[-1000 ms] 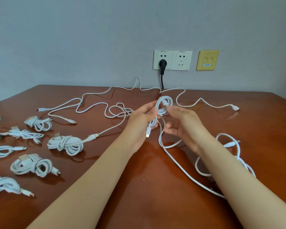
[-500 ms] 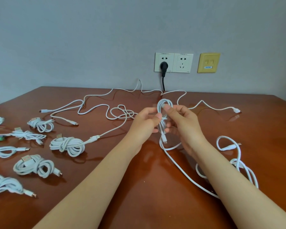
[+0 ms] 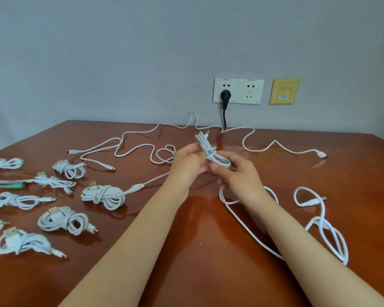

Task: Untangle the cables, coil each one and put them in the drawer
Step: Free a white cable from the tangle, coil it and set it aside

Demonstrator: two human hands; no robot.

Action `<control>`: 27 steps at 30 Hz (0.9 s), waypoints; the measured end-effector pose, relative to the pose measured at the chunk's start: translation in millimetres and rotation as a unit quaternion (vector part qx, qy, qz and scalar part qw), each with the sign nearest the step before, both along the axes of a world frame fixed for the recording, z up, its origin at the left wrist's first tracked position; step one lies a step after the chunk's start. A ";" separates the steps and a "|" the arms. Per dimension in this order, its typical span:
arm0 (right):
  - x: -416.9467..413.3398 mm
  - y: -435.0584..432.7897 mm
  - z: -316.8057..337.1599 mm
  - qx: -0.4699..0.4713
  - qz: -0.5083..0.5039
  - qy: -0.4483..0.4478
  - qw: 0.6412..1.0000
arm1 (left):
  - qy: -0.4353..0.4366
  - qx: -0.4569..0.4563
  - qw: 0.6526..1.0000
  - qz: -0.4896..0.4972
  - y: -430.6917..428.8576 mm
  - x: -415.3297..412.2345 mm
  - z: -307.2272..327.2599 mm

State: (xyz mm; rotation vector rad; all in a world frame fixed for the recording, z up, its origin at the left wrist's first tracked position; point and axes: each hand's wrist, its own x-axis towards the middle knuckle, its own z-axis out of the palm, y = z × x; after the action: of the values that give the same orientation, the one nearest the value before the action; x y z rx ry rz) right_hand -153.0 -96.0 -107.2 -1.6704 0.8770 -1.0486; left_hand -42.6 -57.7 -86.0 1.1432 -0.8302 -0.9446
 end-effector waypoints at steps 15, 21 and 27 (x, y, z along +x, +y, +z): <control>53.5 19.5 19.8 -0.137 -0.007 0.112 0.984 | -0.257 0.093 0.959 0.078 37.4 72.4 37.0; 98.6 31.1 11.8 -0.146 0.023 0.142 0.979 | -0.323 0.156 0.925 0.128 57.0 114.4 36.1; 121.2 31.5 0.4 -0.139 0.058 0.204 0.967 | -0.366 0.227 0.884 0.184 56.6 139.6 18.0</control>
State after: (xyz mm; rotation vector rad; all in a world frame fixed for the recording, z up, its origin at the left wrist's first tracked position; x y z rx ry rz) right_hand -31.8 -64.4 -106.9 -2.1977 0.9062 -0.7851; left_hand 97.0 -1.1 -67.9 2.0552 -0.9522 -0.3677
